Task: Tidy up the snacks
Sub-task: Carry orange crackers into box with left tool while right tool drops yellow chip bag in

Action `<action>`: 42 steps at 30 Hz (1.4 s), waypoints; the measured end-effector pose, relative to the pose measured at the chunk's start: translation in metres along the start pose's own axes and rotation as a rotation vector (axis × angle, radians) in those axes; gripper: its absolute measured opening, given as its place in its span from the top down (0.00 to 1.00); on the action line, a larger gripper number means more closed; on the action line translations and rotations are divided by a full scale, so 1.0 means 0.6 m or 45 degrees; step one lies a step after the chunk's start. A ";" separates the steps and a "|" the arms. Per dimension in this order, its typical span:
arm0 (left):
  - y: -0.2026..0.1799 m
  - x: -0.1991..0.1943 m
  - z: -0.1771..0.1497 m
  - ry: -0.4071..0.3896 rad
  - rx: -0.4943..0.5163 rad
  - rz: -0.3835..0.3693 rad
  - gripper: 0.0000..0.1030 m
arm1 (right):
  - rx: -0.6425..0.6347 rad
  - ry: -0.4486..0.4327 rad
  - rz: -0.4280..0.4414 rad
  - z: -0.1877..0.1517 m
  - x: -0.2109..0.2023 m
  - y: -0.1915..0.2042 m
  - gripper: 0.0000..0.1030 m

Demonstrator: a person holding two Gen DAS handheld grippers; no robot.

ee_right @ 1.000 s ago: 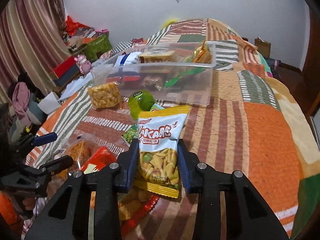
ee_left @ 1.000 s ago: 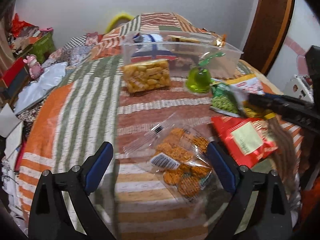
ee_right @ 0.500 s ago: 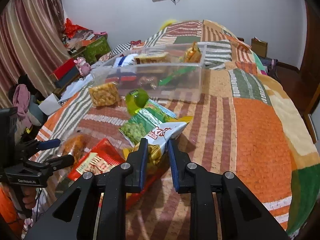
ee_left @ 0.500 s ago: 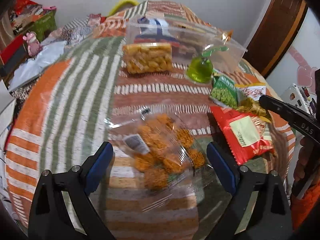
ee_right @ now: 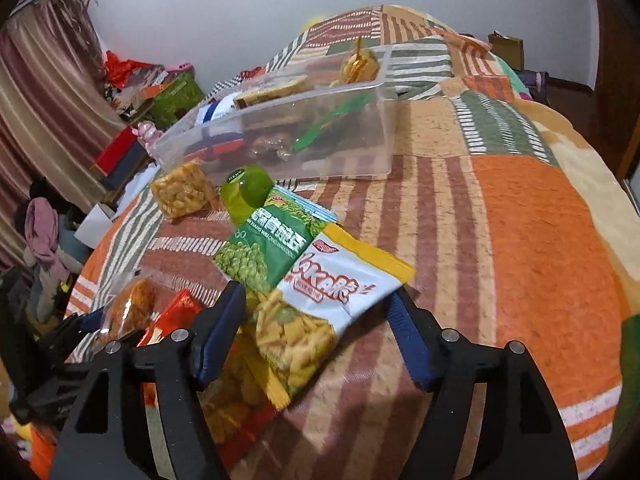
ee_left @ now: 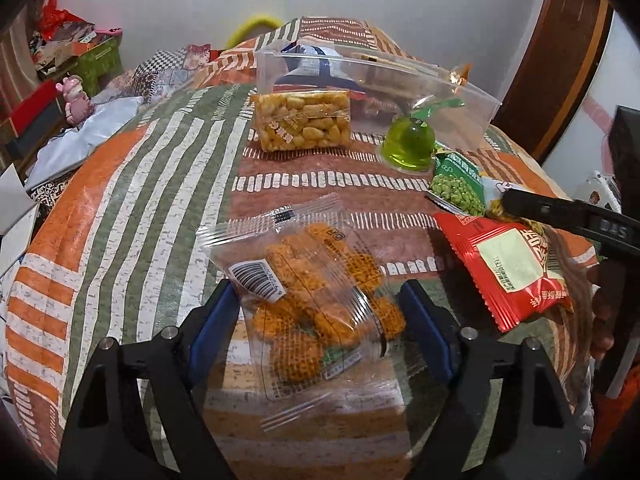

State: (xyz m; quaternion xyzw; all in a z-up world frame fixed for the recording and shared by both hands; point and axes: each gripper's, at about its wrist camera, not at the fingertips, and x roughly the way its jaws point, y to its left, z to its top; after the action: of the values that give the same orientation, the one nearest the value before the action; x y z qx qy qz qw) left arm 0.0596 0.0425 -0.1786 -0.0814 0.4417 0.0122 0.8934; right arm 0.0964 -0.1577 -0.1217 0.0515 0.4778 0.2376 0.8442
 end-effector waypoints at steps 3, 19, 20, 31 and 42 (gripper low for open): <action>-0.003 -0.003 -0.001 -0.020 0.007 0.012 0.23 | -0.018 -0.006 -0.023 0.000 0.005 0.002 0.46; -0.010 -0.048 0.049 -0.149 0.032 -0.003 0.36 | -0.061 -0.140 -0.043 0.012 -0.048 -0.003 0.71; -0.009 -0.051 0.056 -0.159 0.026 -0.012 0.36 | -0.065 -0.157 -0.039 0.018 -0.055 -0.002 0.71; -0.004 -0.066 0.166 -0.278 -0.008 -0.054 0.35 | -0.130 -0.300 -0.024 0.100 -0.088 0.023 0.71; -0.020 -0.008 0.267 -0.310 0.036 -0.068 0.36 | -0.208 -0.320 -0.036 0.181 -0.033 0.046 0.71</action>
State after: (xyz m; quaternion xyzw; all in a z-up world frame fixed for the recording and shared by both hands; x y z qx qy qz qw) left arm 0.1838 0.0557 -0.0773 -0.0785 0.3277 -0.0080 0.9415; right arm 0.1682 -0.1269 -0.0391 0.0052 0.3481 0.2555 0.9019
